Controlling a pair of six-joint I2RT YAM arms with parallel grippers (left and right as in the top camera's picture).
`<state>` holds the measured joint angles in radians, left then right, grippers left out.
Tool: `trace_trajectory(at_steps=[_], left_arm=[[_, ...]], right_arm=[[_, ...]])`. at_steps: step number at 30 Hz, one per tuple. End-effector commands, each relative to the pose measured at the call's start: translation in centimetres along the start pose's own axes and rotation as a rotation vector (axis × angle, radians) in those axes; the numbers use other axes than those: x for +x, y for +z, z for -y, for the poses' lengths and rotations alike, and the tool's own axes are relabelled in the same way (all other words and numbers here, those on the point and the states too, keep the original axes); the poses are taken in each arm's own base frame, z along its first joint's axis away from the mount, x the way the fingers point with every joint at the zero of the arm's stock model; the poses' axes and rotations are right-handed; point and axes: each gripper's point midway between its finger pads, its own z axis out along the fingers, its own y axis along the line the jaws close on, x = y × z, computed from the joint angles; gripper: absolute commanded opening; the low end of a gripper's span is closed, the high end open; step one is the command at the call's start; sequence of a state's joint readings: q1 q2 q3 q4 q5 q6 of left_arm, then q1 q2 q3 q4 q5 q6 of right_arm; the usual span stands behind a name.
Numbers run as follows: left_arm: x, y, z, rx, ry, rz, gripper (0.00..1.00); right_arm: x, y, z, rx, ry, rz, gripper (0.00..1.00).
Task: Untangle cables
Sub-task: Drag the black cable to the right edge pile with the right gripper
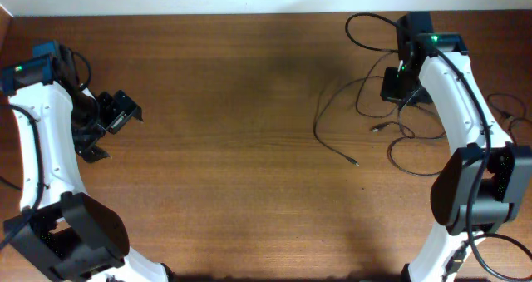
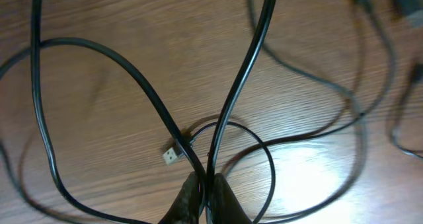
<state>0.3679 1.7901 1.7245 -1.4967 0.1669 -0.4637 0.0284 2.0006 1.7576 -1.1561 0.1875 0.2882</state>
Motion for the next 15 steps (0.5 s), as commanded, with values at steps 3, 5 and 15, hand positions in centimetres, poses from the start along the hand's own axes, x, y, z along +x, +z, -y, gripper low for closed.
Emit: trace_trajectory(at_steps=[3,5,15], left_arm=[[-0.3,-0.43,-0.04,0.0,0.005,0.017,0.99],[-0.3,-0.43,-0.04,0.0,0.005,0.017,0.99],[-0.3,-0.43,-0.04,0.0,0.005,0.017,0.99]], right_arm=[[0.13,0.42,0.97,-0.008,0.027,-0.022,0.05],[-0.06,0.41,0.87,-0.011,0.028,-0.014,0.09],[-0.07,0.42,0.89,-0.011,0.028,-0.014,0.99]])
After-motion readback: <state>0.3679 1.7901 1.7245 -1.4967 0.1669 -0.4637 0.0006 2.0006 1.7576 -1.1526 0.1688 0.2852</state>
